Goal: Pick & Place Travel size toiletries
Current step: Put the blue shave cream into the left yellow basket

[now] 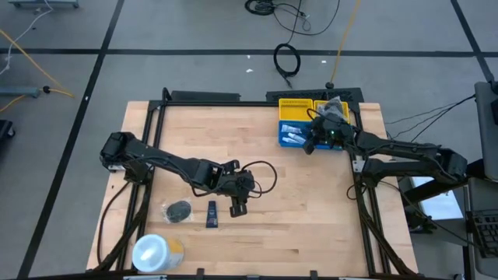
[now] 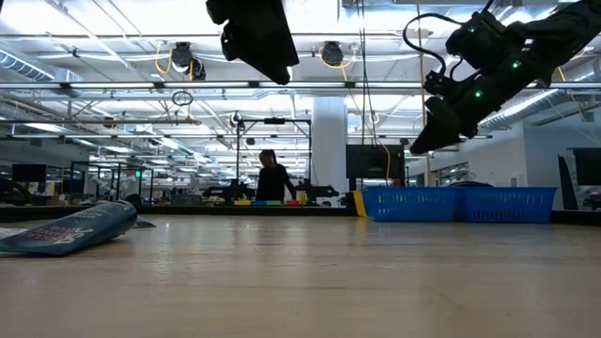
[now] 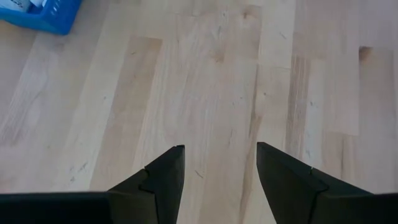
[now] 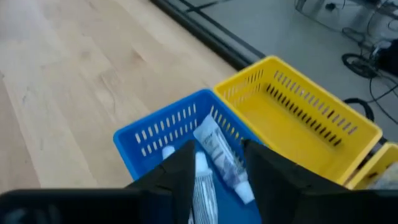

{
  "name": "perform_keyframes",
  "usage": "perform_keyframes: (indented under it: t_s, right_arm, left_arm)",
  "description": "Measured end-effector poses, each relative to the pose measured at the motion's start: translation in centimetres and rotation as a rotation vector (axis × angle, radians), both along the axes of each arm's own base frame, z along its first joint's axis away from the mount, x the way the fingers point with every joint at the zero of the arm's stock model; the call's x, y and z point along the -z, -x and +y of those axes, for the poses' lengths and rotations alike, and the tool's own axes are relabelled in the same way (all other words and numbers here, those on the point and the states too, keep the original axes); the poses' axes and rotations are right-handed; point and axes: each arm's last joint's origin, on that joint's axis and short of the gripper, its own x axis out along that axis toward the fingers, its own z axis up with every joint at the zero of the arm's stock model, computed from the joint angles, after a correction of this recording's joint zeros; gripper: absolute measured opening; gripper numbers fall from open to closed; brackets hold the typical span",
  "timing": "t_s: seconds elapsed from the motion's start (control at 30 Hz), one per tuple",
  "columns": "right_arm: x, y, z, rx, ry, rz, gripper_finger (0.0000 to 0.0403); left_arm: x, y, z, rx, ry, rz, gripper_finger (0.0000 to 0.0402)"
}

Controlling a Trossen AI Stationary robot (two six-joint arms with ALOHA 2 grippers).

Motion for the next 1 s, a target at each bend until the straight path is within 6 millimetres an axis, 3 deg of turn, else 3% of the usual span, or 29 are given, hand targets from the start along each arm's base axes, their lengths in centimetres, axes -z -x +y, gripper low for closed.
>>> perform_keyframes:
  t_s: [0.3,0.6,0.87,1.0]
  right_arm:
    - [-0.7,-0.7,0.5,-0.075,0.026,-0.085,0.0164]
    - [-0.8,-1.8,2.6,-0.240,-0.002,-0.107,0.0156]
    - [-1.4,-2.6,4.2,-0.331,0.028,-0.166,0.0155]
    - [-1.6,-2.8,4.8,-0.367,0.053,-0.181,0.0152]
  left_arm:
    - [0.3,0.5,0.3,-0.036,-0.047,0.053,0.0198]
    - [1.4,4.8,2.7,-0.301,-0.289,0.448,0.0198]
    - [3.1,7.6,4.3,-0.032,-0.453,0.824,0.0198]
    - [5.1,8.7,5.8,0.009,-0.402,0.961,0.0198]
